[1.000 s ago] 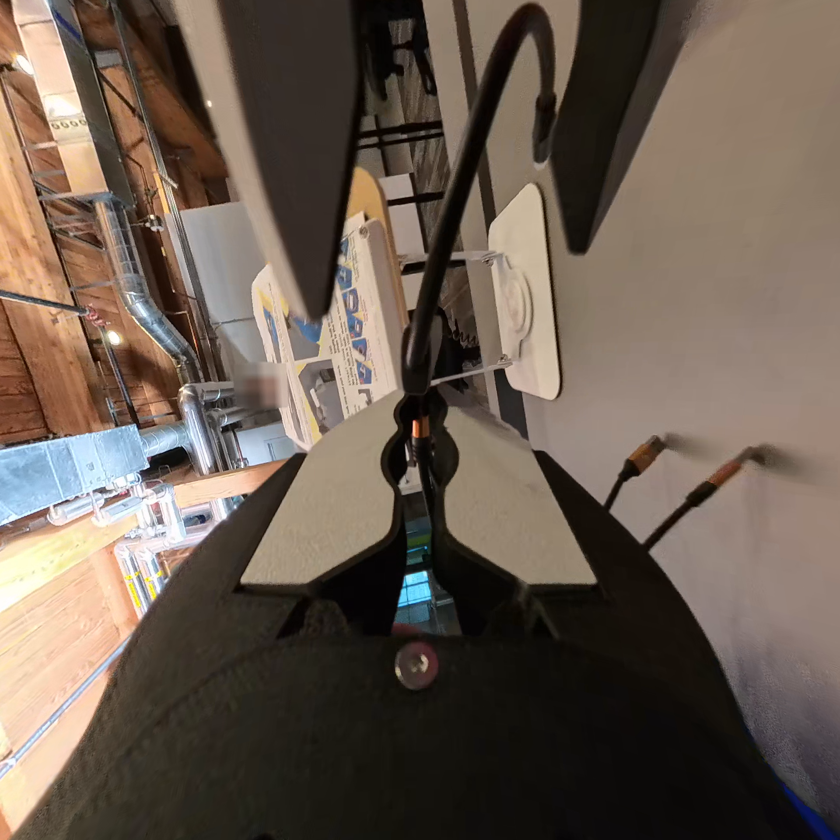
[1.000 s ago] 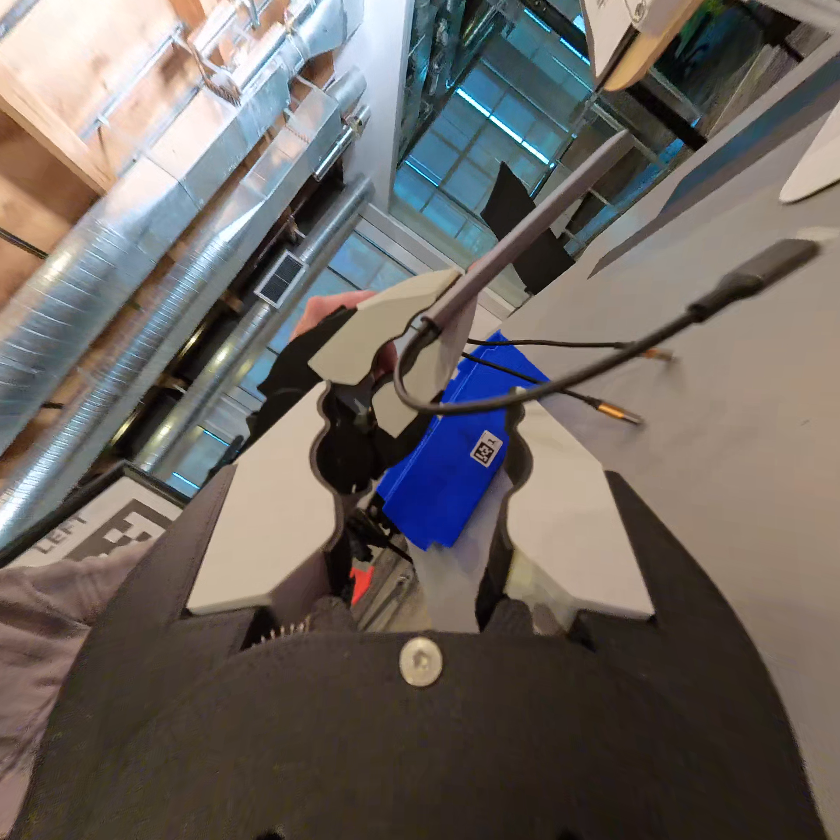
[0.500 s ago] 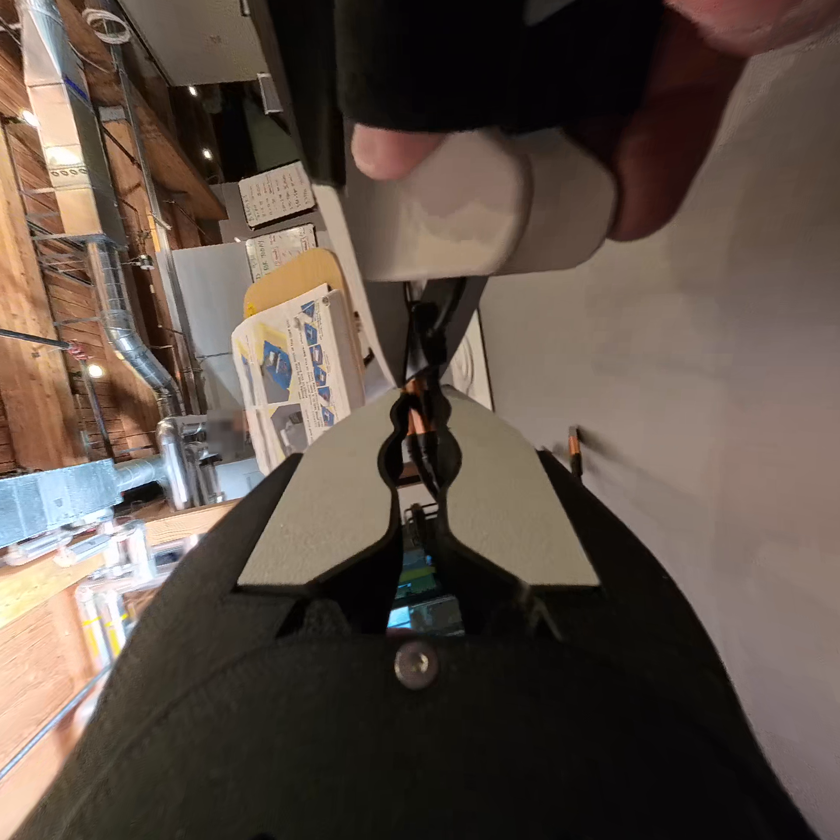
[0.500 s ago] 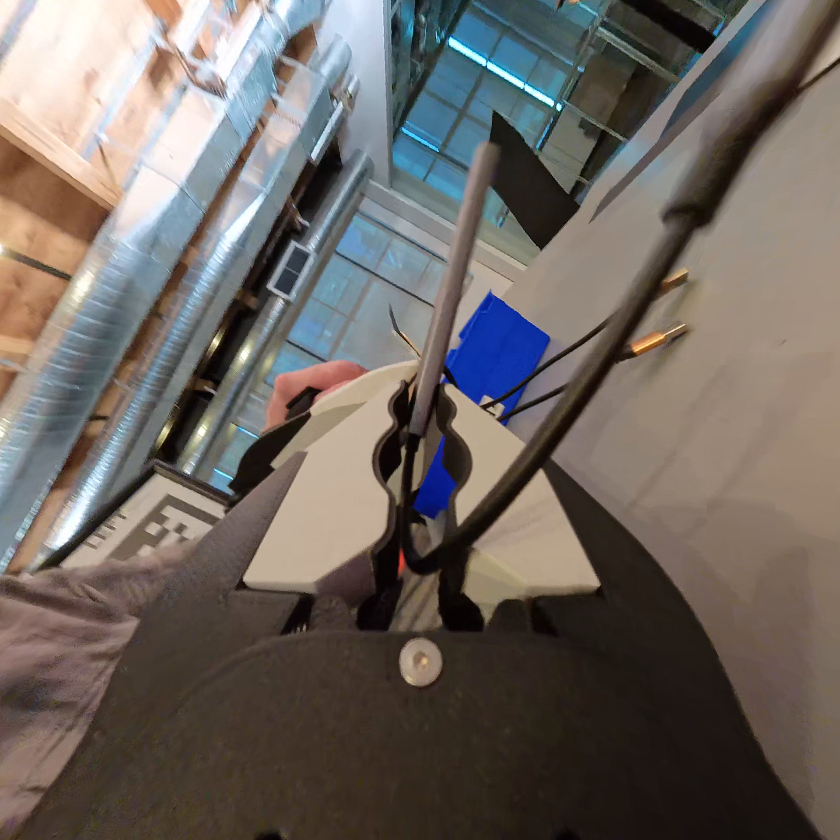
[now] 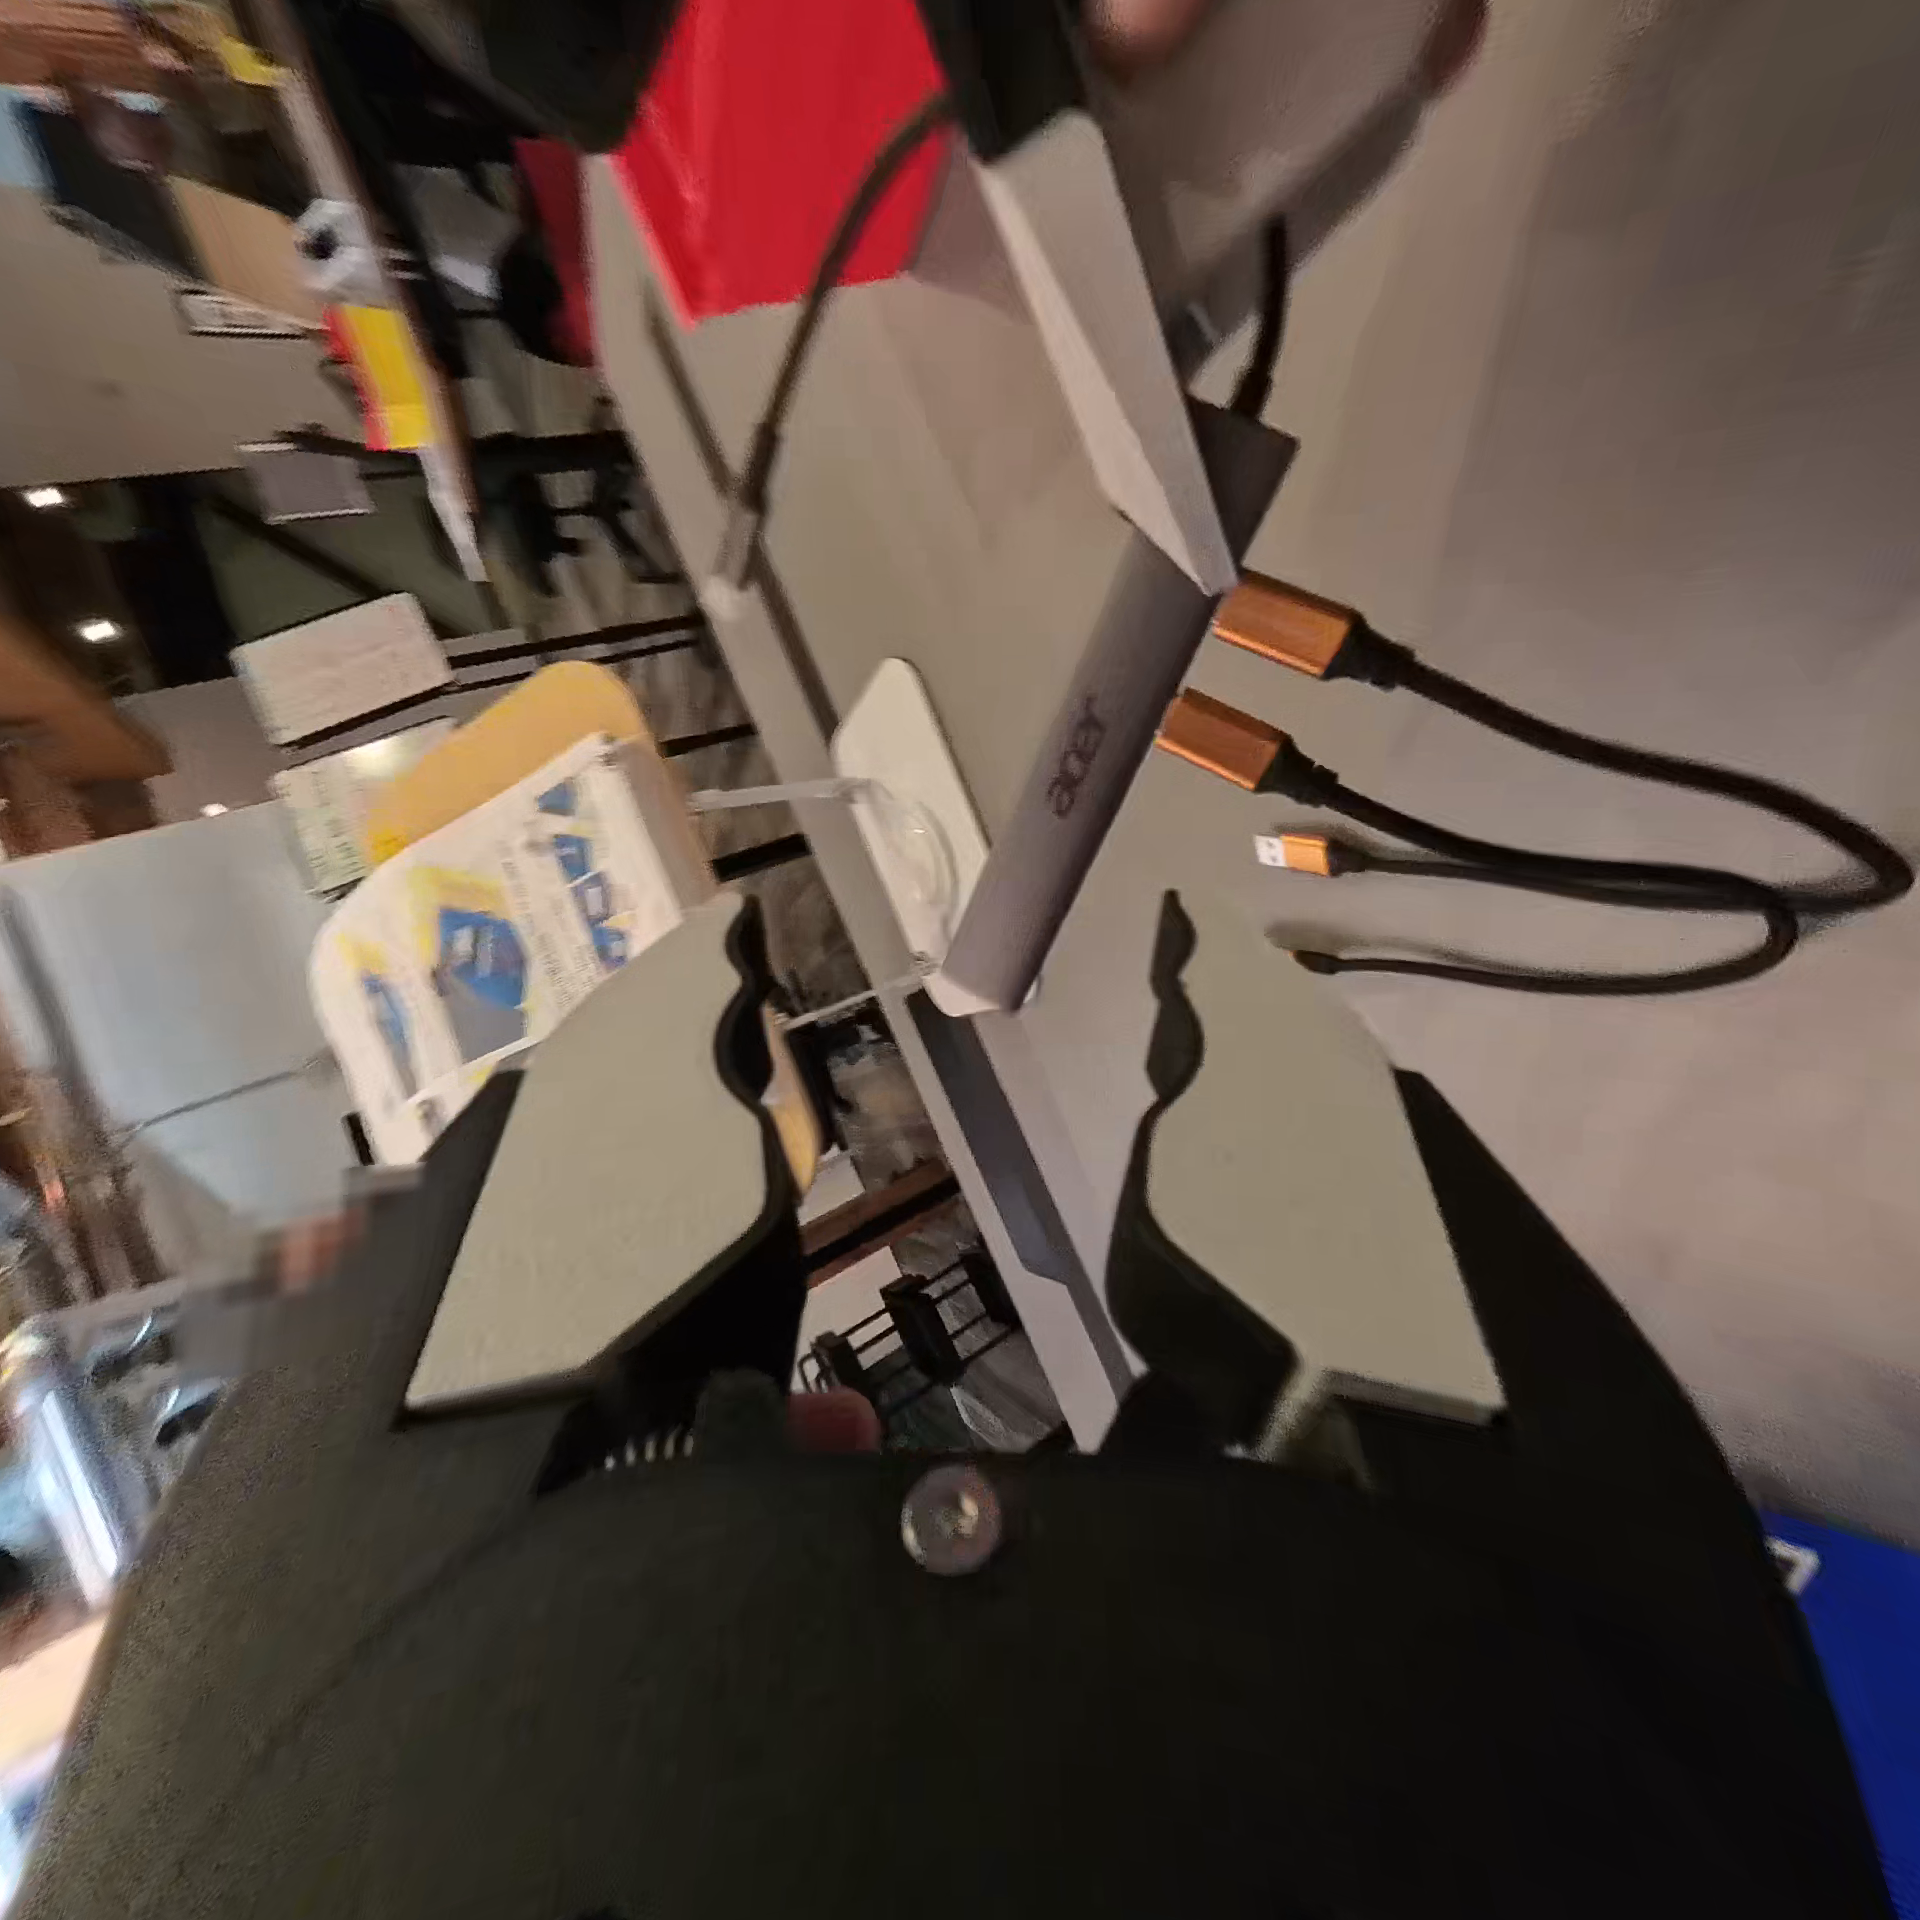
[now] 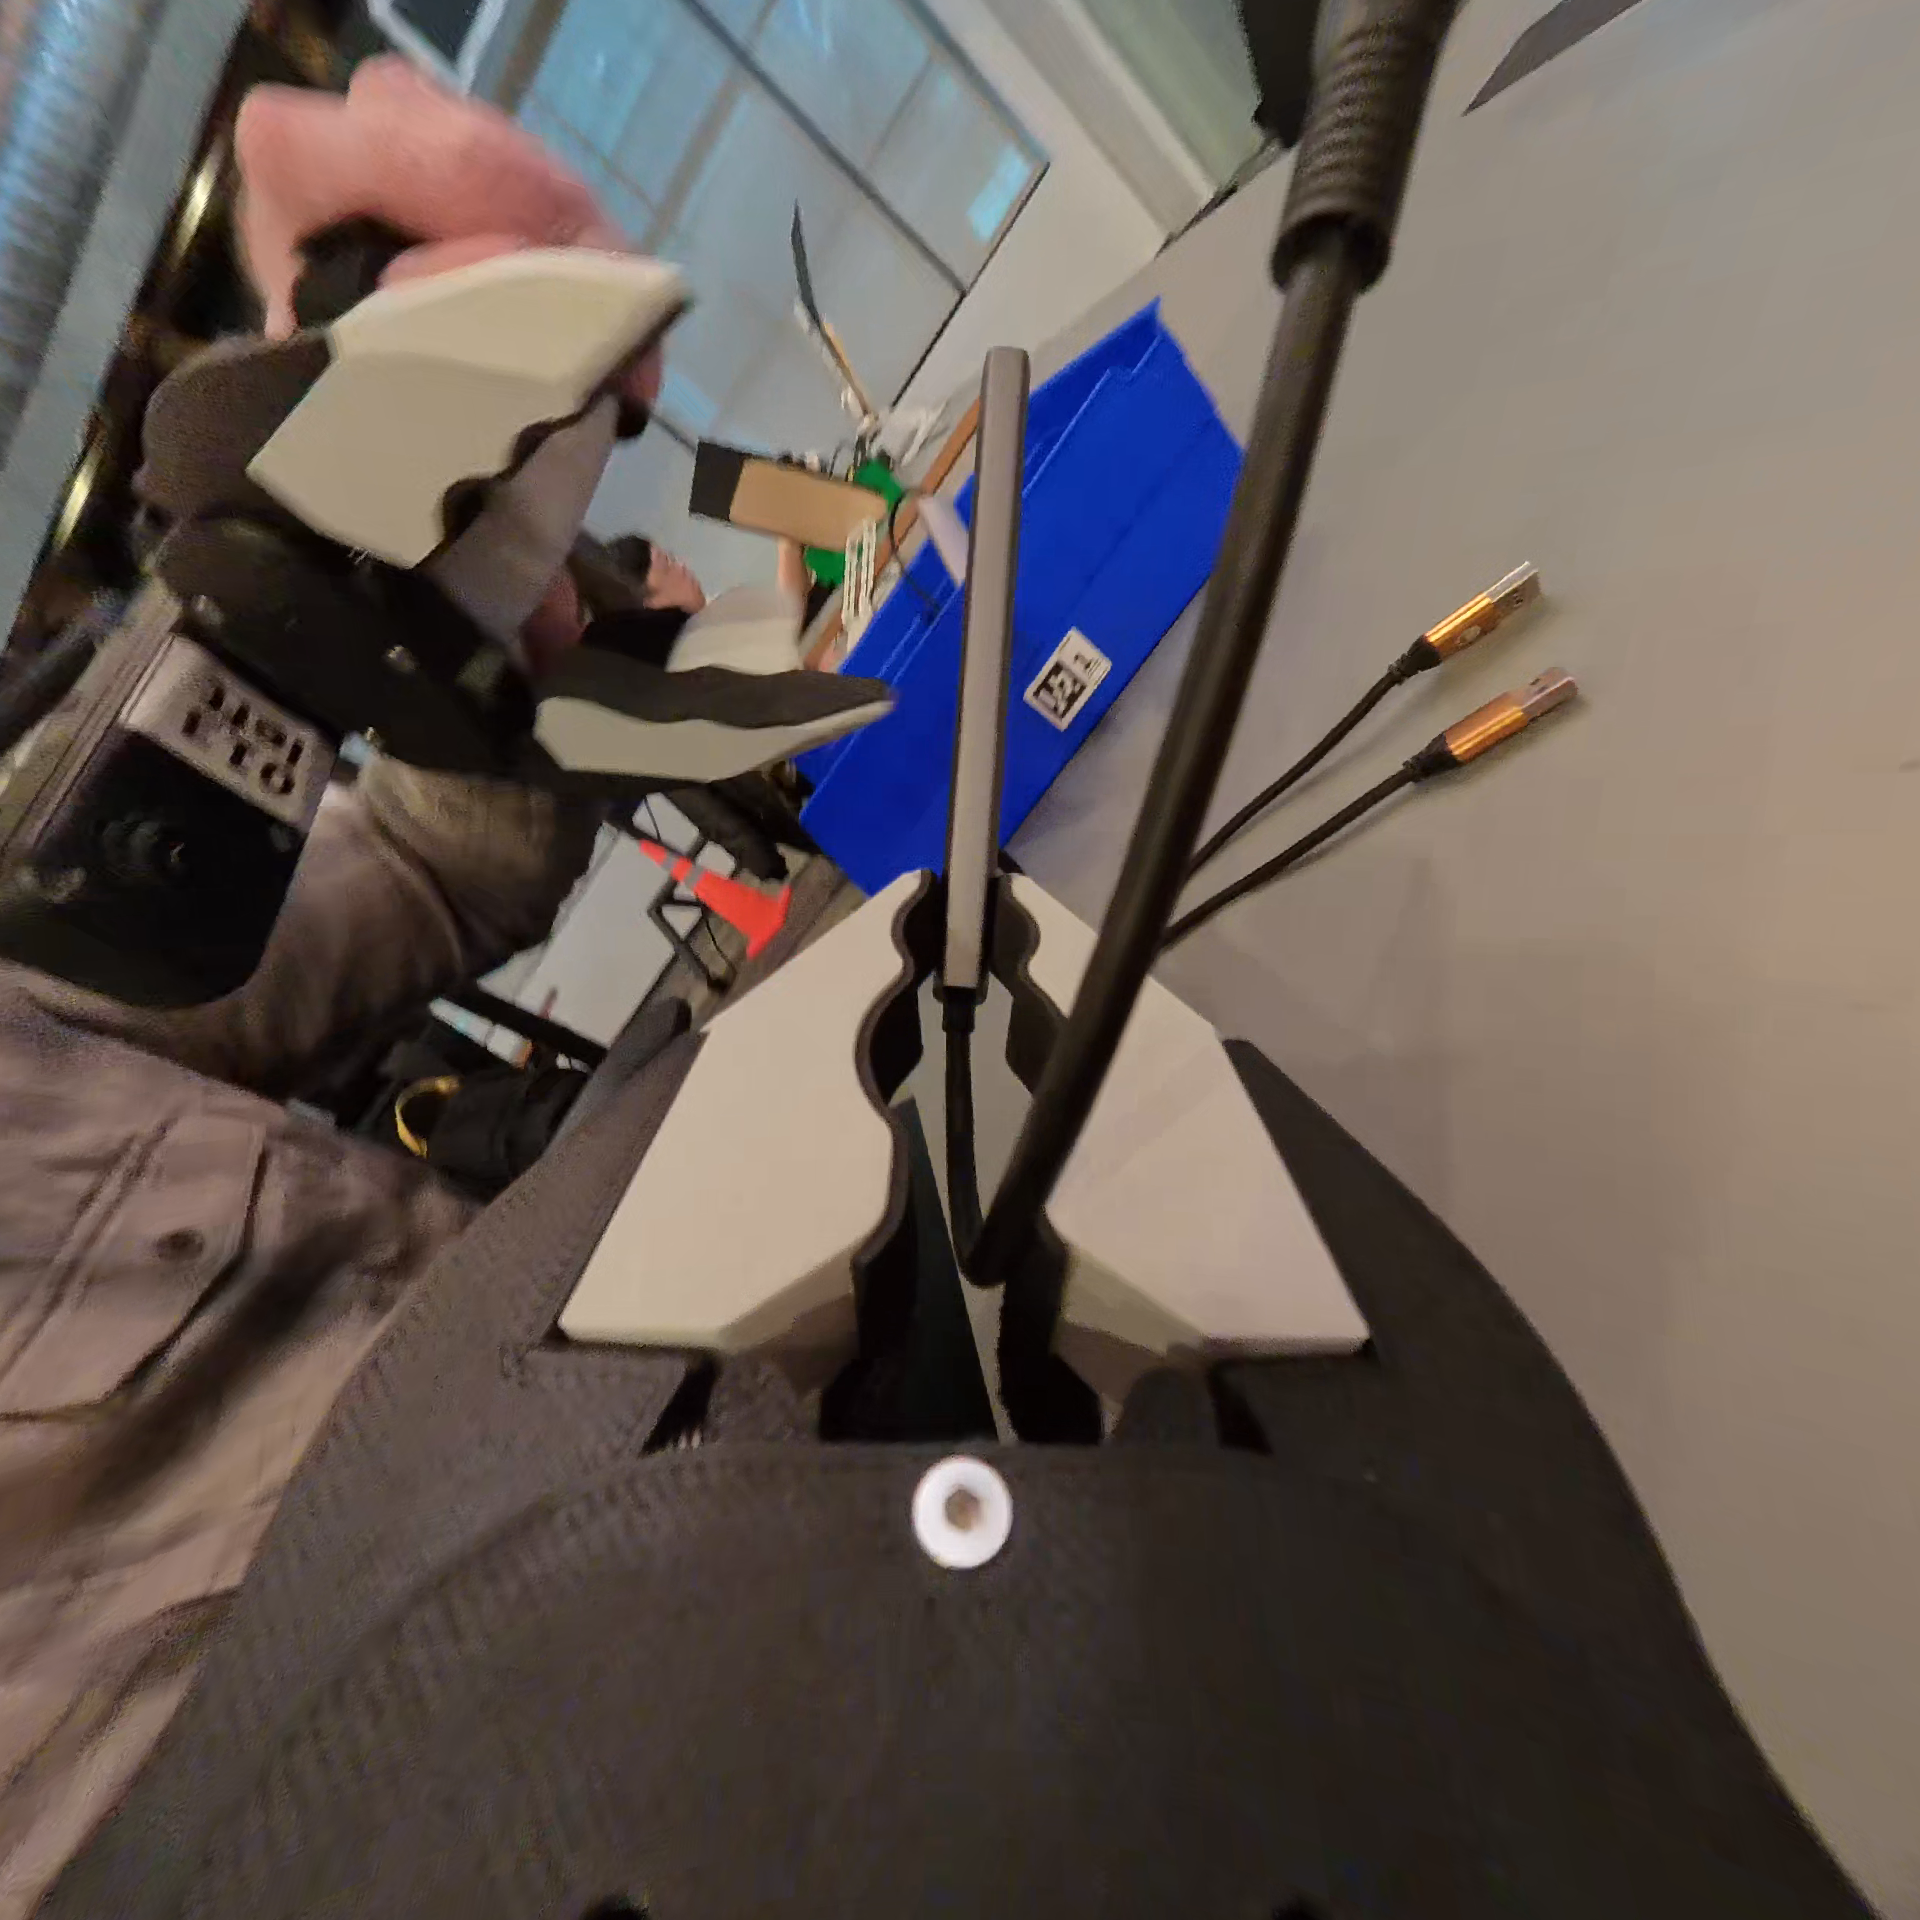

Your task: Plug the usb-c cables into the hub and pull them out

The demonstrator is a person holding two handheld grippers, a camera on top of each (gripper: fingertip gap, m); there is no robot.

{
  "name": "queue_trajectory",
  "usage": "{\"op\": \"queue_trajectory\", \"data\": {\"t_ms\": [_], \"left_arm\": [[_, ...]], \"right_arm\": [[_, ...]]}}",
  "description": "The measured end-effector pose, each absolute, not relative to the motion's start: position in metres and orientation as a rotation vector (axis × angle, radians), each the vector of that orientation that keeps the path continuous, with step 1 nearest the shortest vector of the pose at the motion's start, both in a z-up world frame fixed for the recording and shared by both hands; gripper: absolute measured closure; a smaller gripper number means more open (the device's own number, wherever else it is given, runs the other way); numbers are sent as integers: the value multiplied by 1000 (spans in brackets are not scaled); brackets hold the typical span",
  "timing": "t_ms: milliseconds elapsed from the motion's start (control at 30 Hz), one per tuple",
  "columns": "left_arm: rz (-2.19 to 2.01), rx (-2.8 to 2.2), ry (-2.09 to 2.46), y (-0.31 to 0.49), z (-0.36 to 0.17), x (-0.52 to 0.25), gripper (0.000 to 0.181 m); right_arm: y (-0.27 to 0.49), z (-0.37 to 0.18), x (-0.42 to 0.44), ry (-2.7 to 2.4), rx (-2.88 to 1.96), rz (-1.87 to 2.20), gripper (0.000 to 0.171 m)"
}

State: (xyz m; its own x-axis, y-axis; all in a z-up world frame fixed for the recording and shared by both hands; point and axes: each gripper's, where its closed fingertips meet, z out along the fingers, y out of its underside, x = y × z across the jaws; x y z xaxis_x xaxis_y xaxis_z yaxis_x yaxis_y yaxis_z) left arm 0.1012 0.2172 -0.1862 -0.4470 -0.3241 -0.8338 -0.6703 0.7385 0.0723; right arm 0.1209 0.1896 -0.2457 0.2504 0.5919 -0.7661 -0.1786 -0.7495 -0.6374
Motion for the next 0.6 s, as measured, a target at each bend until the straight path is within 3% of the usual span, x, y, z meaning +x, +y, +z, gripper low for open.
{"op": "queue_trajectory", "data": {"t_ms": [133,333,600], "left_arm": [[455,-755,2324,214,-232,95,114],[370,-823,2447,209,-260,92,156],[311,-937,2408,215,-275,91,157]], "right_arm": [[177,-250,111,-533,-1939,1505,164],[168,-266,108,-709,-2021,1374,164],[175,-265,109,-698,-2004,1319,162]]}}
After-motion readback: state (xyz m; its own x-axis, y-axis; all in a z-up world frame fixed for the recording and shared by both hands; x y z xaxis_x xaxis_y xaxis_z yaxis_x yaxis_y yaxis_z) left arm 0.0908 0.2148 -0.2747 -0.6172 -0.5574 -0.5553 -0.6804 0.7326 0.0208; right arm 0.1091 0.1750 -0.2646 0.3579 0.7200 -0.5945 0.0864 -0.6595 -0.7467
